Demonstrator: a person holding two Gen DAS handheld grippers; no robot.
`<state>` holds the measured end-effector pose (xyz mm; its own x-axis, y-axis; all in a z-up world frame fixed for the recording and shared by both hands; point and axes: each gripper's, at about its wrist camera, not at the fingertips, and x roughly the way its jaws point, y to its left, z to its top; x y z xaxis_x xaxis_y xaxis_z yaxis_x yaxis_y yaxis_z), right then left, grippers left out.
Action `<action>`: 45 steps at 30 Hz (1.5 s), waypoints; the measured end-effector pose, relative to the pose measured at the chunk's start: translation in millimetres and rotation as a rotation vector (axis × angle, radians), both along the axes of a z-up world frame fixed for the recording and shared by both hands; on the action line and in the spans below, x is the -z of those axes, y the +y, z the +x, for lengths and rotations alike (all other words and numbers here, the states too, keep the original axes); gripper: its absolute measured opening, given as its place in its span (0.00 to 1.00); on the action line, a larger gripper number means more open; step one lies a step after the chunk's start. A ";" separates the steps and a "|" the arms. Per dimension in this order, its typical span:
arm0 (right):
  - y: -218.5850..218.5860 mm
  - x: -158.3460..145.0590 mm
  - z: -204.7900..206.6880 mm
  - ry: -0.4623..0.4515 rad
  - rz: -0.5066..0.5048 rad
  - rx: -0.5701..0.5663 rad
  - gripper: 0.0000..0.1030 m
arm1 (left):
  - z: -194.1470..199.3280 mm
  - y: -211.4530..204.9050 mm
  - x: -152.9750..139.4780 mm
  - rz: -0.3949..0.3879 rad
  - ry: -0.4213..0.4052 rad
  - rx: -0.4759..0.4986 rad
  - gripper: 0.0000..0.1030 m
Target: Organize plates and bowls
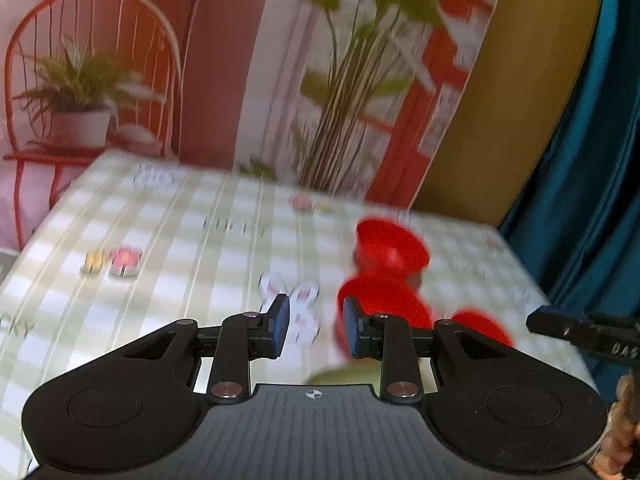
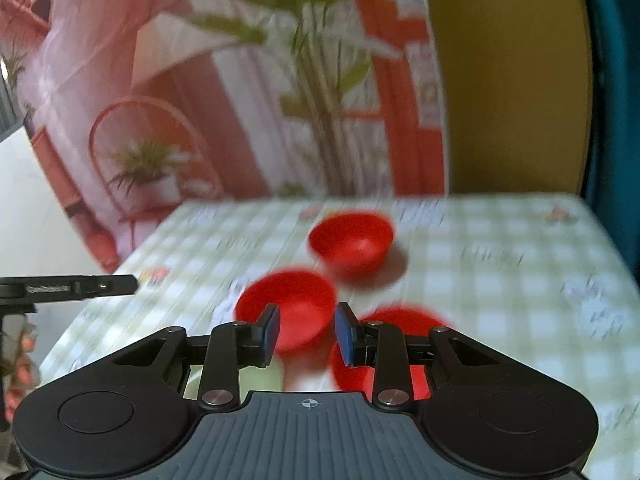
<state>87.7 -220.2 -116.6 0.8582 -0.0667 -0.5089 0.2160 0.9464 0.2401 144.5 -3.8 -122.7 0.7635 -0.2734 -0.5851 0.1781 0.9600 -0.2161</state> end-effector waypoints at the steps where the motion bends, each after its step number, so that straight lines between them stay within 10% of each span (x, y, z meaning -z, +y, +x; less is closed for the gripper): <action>1: -2.4 -0.9 3.9 -0.005 -0.040 0.009 0.28 | 5.4 -4.6 -5.6 -0.007 -0.018 0.000 0.30; 12: -31.7 20.3 48.9 0.009 -0.116 -0.005 0.28 | 71.3 -62.8 -14.1 0.004 -0.112 0.117 0.35; 41: -115.4 98.8 179.1 0.194 0.156 0.019 0.23 | 218.6 -106.0 92.5 0.039 0.203 0.215 0.34; 45: -113.6 100.0 181.5 0.198 0.174 0.002 0.15 | 218.5 -107.1 96.7 0.030 0.183 0.231 0.16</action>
